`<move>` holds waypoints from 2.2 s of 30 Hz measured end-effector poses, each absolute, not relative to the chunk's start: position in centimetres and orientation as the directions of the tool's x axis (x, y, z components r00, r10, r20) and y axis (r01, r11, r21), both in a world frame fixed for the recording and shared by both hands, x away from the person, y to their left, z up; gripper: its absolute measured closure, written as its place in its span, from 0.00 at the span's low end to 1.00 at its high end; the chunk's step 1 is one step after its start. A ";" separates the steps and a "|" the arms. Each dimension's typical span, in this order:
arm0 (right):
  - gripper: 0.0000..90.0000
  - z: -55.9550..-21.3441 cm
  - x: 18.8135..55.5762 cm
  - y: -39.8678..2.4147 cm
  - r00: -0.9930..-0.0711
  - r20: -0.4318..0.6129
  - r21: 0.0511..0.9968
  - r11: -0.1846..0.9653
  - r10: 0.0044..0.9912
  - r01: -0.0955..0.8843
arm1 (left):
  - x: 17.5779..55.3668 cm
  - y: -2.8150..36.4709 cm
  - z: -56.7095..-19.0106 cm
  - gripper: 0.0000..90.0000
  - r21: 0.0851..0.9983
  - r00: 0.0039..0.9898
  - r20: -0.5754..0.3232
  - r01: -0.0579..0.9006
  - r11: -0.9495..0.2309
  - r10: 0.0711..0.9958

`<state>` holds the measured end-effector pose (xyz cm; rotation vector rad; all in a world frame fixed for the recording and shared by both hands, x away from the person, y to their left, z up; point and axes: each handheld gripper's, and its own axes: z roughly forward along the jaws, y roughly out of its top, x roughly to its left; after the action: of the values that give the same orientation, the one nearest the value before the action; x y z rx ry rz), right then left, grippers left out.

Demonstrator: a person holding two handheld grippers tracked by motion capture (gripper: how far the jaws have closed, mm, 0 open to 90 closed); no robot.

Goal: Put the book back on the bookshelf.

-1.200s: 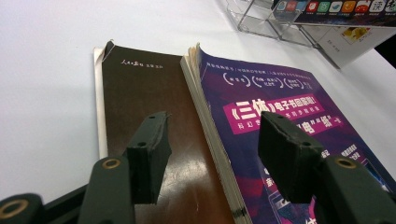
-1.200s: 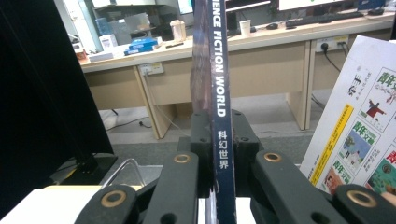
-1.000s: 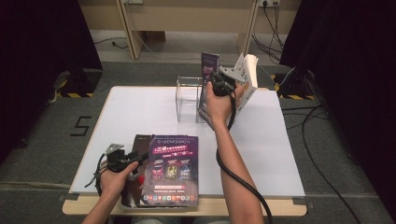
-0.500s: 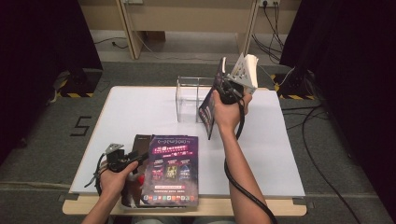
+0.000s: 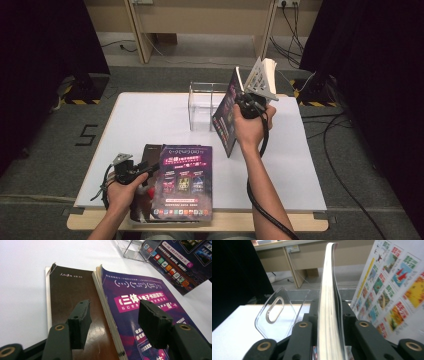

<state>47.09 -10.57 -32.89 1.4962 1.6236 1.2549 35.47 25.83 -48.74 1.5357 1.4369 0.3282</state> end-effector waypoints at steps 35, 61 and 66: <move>0.93 -31.5 44.5 -12.3 -0.172 0.201 0.893 -0.108 0.964 0.437 | 35.5 26.0 -48.5 0.47 0.776 0.264 -0.397 0.608 0.168 0.879; 0.94 -29.8 47.9 -10.4 -0.202 0.198 0.940 -0.128 0.959 0.316 | 35.6 26.2 -48.4 0.47 0.776 0.263 -0.402 0.606 0.174 0.877; 0.94 -29.7 48.9 -9.5 -0.199 0.193 0.944 -0.126 0.961 0.306 | 35.6 26.3 -48.4 0.47 0.775 0.260 -0.406 0.605 0.180 0.876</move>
<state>48.94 -9.52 -29.71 1.4380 1.5241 1.3511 35.63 26.31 -48.39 1.5195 1.4397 0.3365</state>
